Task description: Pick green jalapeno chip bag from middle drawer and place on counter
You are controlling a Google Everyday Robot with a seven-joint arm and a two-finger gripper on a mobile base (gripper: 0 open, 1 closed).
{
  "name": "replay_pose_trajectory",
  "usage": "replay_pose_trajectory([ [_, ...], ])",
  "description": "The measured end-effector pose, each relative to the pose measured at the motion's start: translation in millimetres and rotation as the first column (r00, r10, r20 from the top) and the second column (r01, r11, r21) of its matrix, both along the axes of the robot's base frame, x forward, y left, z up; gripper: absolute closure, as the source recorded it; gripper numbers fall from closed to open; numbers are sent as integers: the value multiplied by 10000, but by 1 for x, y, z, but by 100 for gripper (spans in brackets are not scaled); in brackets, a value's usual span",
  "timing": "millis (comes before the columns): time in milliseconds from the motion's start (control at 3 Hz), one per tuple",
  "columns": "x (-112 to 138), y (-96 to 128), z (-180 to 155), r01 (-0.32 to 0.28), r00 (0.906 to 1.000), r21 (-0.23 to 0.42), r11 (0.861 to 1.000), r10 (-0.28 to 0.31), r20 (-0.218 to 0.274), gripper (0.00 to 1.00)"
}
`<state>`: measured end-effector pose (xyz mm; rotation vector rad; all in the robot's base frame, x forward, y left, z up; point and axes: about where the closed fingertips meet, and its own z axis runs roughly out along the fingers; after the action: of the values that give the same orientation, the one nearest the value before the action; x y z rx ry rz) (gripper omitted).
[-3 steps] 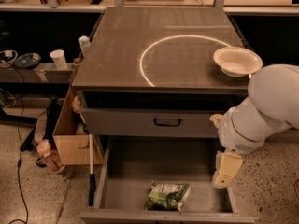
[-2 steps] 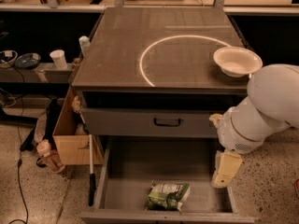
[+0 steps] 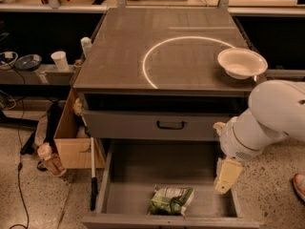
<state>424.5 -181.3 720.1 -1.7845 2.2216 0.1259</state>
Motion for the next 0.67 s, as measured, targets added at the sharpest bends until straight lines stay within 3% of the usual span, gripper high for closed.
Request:
replay_pose_trajectory([
  [333, 6, 2, -25, 86, 9993, 140, 9999, -81, -360, 0],
  [667, 16, 1, -78, 326, 9957, 95, 9994, -316, -874, 0],
])
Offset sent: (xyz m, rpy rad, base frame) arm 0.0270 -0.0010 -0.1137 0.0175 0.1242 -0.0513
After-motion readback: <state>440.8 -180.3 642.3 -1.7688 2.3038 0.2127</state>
